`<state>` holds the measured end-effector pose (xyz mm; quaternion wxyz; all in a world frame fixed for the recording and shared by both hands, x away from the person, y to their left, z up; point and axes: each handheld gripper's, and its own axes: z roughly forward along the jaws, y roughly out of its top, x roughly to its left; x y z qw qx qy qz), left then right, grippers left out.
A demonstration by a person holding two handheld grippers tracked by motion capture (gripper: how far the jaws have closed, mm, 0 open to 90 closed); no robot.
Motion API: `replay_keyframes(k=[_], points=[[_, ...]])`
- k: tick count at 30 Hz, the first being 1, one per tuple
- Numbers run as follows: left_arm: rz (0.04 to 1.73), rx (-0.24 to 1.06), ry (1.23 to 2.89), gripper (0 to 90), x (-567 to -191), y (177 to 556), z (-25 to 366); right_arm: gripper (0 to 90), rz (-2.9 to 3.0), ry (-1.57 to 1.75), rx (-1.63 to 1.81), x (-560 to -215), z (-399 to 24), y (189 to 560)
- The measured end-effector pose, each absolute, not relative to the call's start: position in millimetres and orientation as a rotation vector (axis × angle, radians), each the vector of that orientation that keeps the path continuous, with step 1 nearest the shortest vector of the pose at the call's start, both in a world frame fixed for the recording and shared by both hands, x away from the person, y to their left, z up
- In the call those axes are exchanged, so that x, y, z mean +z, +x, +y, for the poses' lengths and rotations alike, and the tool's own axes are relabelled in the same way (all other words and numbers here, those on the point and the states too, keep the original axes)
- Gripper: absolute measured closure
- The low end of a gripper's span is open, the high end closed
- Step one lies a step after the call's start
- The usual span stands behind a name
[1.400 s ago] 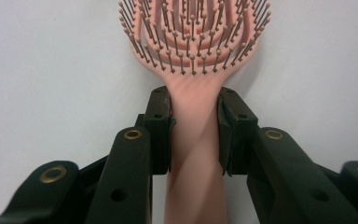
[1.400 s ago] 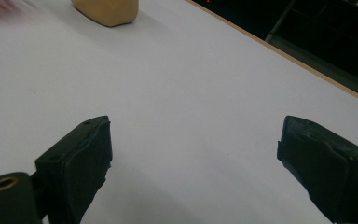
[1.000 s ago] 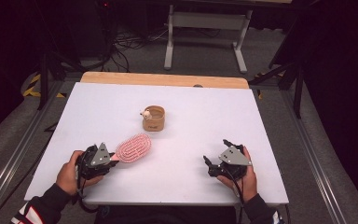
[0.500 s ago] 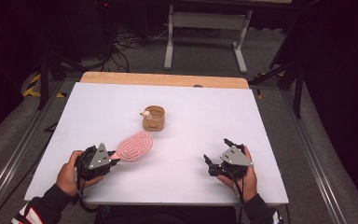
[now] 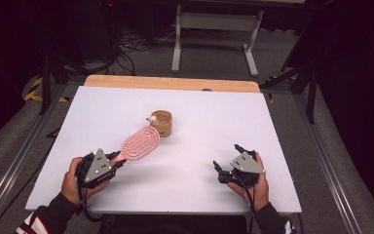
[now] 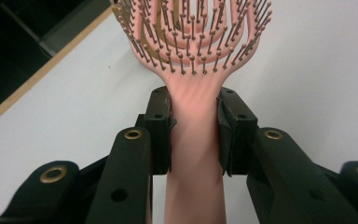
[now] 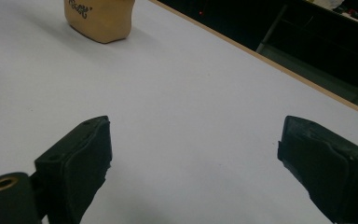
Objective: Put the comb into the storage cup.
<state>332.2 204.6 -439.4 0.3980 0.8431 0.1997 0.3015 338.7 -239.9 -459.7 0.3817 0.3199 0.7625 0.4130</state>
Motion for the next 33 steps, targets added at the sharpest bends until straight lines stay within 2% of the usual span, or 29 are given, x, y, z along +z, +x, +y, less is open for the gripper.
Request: replay_keyframes(k=[9,16,33], points=[[0.526,0.774,2.066,69.7,-435,333,202,9.3,1.919,0.821,1.107,-453,-241,338],[0.515,0.782,2.017,69.7,-431,334,192,7.2,1.873,0.800,1.234,-436,-235,332],[0.526,0.754,1.934,69.7,-428,343,169,6.0,1.887,0.757,1.465,-404,-192,336]])
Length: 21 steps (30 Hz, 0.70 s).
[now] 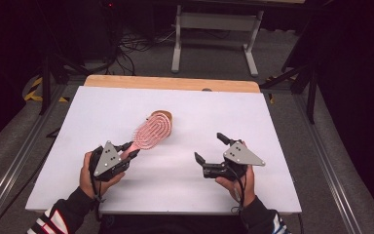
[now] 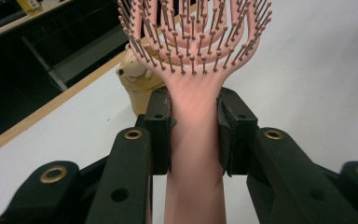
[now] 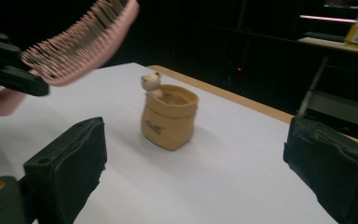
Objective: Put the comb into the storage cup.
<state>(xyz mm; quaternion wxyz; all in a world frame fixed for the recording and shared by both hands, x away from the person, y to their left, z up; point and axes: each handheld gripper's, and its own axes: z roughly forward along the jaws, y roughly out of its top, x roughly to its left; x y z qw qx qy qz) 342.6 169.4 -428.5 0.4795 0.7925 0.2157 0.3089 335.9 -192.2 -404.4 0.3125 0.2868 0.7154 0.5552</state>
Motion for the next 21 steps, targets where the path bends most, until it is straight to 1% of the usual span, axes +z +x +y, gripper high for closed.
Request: replay_keyframes(k=[9,16,17,18,19,21], points=[[0.502,0.748,1.917,69.7,-432,341,148,4.6,1.970,0.771,1.572,-403,-147,348],[0.486,0.739,1.921,69.7,-437,337,134,4.9,2.024,0.776,1.628,-405,-121,348],[0.479,0.752,1.926,69.7,-438,336,132,8.5,2.035,0.809,1.624,-406,-115,349],[0.473,0.749,1.935,69.7,-440,334,130,8.5,2.035,0.809,1.624,-406,-115,349],[0.461,0.749,1.944,69.7,-443,330,127,12.0,2.022,0.851,1.625,-409,-109,347],[0.460,0.737,1.950,69.8,-445,328,126,12.2,2.033,0.861,1.644,-410,-108,346]])
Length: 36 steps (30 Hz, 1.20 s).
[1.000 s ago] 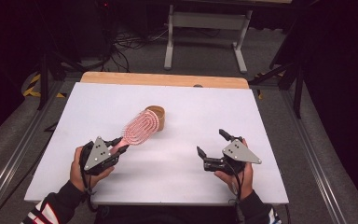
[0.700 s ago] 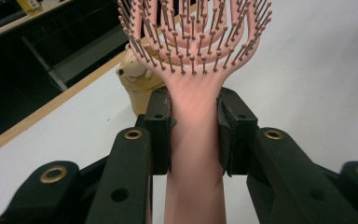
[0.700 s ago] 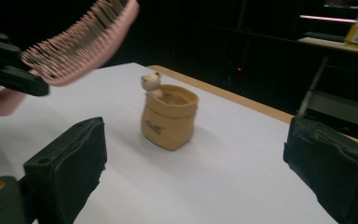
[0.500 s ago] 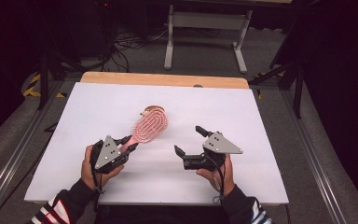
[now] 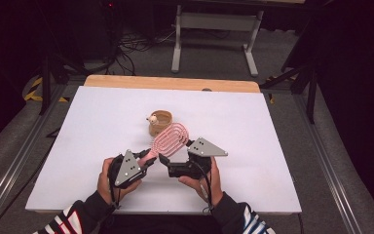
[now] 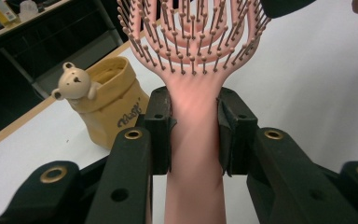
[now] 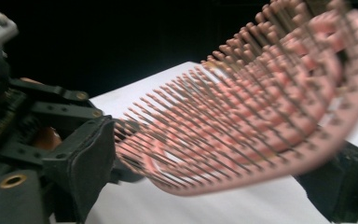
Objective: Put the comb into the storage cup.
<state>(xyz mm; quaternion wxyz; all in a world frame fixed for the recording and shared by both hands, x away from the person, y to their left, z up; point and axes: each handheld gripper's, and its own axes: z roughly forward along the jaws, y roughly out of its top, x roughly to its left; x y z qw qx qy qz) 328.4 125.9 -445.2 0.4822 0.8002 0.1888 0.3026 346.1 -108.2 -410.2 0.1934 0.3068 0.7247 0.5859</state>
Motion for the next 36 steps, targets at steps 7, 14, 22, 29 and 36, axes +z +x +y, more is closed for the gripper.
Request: replay_keyframes(k=[7,14,22,29,36], points=[[0.427,0.748,1.989,69.8,-452,324,119,31.5,2.018,0.938,1.733,-414,-111,342],[0.406,0.761,2.029,69.8,-458,323,114,55.2,2.006,0.921,1.821,-416,-115,338],[0.384,0.807,2.021,69.4,-460,320,113,62.2,2.011,0.881,1.883,-415,-117,333],[0.383,0.792,2.000,67.4,-460,322,113,62.8,2.017,0.803,1.888,-411,-118,328],[0.391,0.741,1.986,62.9,-461,327,120,63.0,1.977,0.741,1.893,-402,-127,325]])
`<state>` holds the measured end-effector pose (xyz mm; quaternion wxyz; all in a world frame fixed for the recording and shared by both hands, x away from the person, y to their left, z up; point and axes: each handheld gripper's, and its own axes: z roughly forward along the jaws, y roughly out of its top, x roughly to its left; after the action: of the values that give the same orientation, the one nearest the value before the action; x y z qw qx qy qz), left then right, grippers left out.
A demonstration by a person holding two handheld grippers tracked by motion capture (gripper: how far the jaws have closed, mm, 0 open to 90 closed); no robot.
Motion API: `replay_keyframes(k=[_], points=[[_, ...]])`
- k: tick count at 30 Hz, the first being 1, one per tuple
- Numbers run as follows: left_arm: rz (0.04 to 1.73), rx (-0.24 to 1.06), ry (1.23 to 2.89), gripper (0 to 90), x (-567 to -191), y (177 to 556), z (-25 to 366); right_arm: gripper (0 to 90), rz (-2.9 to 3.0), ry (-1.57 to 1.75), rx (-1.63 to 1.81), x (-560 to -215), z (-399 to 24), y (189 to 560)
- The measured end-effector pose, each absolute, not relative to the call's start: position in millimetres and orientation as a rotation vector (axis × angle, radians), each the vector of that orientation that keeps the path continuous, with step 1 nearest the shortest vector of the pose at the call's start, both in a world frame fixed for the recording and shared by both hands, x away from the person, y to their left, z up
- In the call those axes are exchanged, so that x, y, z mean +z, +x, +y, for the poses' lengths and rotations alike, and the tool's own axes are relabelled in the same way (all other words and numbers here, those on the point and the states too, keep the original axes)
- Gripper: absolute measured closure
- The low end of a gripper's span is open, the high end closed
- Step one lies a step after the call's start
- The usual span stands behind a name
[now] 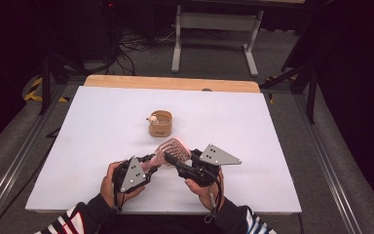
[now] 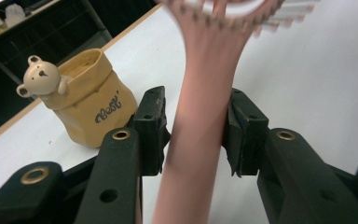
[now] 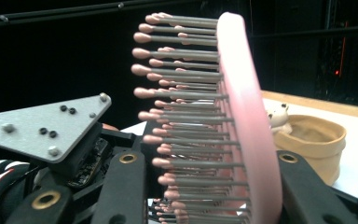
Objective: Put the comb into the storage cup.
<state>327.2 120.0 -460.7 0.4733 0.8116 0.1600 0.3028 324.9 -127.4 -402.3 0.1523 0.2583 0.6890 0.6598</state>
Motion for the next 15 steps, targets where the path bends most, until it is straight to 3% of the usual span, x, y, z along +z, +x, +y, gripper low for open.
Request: replay_keyframes(k=[15], points=[[0.441,0.732,1.998,49.2,-466,341,130,63.2,1.822,0.778,1.888,-383,-162,326]])
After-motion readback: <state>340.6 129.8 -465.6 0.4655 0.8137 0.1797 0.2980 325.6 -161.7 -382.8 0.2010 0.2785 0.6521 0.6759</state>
